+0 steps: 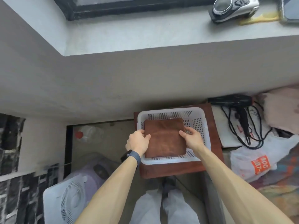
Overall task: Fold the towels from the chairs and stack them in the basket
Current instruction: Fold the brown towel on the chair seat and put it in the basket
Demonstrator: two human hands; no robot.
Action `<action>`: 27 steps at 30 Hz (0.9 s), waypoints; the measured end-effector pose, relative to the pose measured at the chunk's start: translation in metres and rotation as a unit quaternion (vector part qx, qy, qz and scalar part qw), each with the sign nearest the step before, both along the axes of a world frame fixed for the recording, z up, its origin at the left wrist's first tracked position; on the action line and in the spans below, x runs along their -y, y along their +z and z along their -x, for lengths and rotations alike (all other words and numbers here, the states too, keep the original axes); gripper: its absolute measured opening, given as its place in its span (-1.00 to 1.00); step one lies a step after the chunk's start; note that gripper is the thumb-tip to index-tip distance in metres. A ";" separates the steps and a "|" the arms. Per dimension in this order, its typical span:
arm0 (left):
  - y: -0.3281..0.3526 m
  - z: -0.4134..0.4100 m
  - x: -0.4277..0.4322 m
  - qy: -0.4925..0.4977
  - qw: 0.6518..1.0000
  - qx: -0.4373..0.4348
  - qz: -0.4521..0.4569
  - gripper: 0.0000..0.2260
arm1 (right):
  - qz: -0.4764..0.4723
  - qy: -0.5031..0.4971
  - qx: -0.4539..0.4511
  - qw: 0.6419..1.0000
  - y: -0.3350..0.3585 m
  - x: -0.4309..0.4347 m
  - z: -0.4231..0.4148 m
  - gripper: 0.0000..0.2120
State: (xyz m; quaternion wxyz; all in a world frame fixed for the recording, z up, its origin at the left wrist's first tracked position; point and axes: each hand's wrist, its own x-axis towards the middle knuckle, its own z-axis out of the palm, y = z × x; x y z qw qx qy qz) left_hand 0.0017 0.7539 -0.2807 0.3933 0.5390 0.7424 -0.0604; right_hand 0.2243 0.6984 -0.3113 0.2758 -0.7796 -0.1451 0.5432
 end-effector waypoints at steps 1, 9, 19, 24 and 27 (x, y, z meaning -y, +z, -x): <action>-0.001 -0.001 -0.002 -0.016 1.000 -0.013 -0.001 -0.59 | 0.000 0.000 0.000 1.000 -0.002 -0.001 0.000 -0.59; 0.012 -0.016 0.002 -0.150 0.979 -0.123 -0.066 -0.45 | 0.011 0.050 0.053 0.997 -0.005 -0.009 0.003 -0.56; -0.045 -0.015 0.017 -0.352 0.904 -0.110 -0.217 -0.40 | -0.143 0.420 0.422 0.791 -0.034 0.012 0.043 -0.45; -0.073 -0.012 0.023 -0.354 0.907 -0.114 -0.198 -0.35 | -0.081 0.460 0.416 0.780 -0.068 0.014 0.027 -0.38; -0.082 -0.015 0.025 -0.357 0.906 -0.134 -0.185 -0.33 | -0.073 0.456 0.416 0.783 -0.074 0.011 0.028 -0.37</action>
